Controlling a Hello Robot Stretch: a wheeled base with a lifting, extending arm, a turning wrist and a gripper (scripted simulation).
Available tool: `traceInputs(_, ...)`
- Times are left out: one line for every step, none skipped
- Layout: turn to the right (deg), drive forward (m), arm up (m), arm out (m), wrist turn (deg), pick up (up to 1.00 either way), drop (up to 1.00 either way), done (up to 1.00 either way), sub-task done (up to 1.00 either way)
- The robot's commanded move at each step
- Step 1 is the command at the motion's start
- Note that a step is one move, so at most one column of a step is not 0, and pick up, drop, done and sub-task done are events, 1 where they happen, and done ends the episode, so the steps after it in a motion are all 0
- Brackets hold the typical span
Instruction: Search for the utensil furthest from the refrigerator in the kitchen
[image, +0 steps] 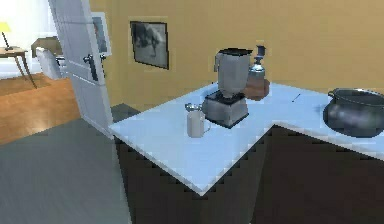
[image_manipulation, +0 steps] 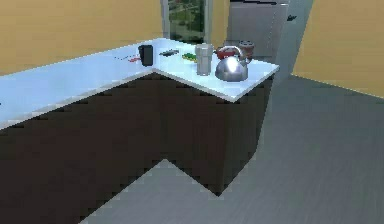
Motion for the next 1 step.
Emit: traceInputs(0.0, 0.0, 0.0, 0.0, 0.0, 0.0, 0.0, 1.0, 0.0)
